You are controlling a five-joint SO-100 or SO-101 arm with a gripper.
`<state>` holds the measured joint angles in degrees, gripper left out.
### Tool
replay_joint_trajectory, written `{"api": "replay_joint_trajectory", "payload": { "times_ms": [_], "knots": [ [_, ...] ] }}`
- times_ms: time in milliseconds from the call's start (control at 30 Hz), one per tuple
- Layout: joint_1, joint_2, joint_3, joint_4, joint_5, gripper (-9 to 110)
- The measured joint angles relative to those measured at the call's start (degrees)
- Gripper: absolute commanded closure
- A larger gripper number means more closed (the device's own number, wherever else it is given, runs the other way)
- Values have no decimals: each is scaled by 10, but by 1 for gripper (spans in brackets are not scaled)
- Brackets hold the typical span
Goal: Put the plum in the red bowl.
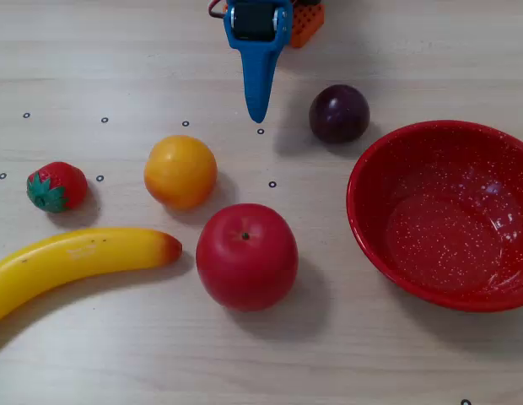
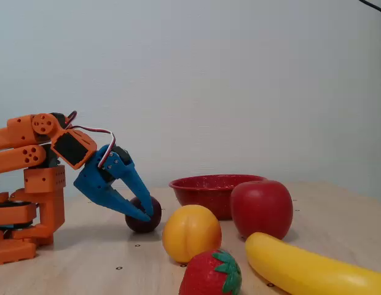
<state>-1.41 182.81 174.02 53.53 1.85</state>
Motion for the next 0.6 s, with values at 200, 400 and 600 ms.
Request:
{"api": "replay_joint_trajectory", "payload": {
  "times_ms": [200,400,600],
  "knots": [
    [0,0,0,0,0,101],
    [0,0,0,0,0,101],
    [48,-105,-96,63,-29,101]
  ]
}}
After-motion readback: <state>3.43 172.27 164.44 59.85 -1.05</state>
